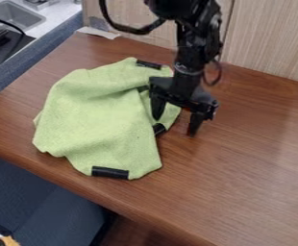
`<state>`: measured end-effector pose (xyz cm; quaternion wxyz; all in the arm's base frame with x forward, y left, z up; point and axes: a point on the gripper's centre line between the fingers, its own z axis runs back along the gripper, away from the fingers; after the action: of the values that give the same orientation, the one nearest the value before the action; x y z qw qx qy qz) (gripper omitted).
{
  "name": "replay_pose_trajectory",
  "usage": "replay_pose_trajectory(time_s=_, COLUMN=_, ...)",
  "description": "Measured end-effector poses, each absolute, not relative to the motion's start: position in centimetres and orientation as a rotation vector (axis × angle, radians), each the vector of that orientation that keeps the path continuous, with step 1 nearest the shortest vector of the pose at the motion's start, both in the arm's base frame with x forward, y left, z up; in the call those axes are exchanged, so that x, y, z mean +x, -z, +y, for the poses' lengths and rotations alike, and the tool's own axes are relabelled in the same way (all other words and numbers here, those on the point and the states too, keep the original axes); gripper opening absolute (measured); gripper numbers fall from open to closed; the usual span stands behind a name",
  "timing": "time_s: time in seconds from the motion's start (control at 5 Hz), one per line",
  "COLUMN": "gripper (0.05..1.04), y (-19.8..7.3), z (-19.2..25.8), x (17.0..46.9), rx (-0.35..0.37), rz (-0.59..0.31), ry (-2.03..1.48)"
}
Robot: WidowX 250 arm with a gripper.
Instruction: Fold the cloth from right to center
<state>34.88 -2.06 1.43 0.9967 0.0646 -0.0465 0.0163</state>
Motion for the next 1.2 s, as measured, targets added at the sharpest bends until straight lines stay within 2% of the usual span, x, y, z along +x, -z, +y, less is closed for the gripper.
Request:
replay_pose_trajectory(time_s=0.2, gripper=0.948, y=-1.1, z=-1.7, x=34.5, rx=0.151, rz=-0.092, ry=-0.032)
replay_pose_trajectory(time_s=0.6, gripper=0.365, y=-0.9, z=-1.8, x=34.5, rx=0.179, rz=-0.109, ry=-0.031)
replay_pose_trajectory(time_s=0.8, gripper=0.152, y=-0.7, z=-2.4, x=33.5, rx=0.166, rz=-0.09, ry=-0.01)
replay_pose_trajectory(time_s=1.0, gripper=0.061, y=-1.1, z=-4.3, x=32.6, rx=0.128, rz=-0.081, ry=0.042)
replay_pose_trajectory(time_s=1.2, gripper=0.053, y=-2.1, z=-5.9, x=32.2, rx=0.072, rz=-0.076, ry=0.072)
